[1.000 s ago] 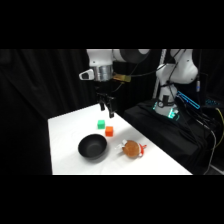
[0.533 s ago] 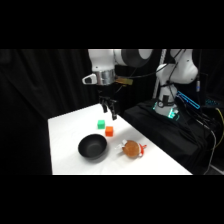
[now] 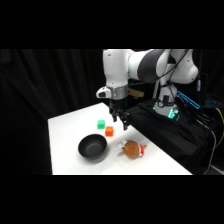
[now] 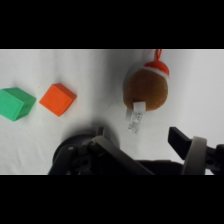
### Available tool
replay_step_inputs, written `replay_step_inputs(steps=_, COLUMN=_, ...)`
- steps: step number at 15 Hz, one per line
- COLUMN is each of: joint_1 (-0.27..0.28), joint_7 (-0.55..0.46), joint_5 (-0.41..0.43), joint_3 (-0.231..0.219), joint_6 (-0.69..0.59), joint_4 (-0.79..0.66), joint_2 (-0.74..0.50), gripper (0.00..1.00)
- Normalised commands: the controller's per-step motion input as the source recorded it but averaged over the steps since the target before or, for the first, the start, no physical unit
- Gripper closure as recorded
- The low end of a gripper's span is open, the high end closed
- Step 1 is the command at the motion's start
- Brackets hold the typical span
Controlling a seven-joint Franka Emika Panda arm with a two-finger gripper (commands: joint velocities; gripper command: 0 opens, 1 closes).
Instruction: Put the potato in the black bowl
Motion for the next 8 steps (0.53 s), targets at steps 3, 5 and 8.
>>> replay_step_inputs(steps=3, joint_1=0.059, joint_7=0.13, joint_5=0.040, joint_3=0.047, joint_6=0.46, joint_4=-0.27, joint_2=0.00, gripper=0.00)
replay_step_inputs(steps=5, joint_1=0.052, joint_7=0.14, joint_5=0.005, joint_3=0.033, joint_6=0.52, joint_4=-0.20, joint_2=0.12, gripper=0.00)
replay_step_inputs(steps=8, joint_1=0.049, joint_7=0.15, joint_5=-0.051, joint_3=0.012, joint_6=0.47, joint_4=-0.08, joint_2=0.26, gripper=0.00)
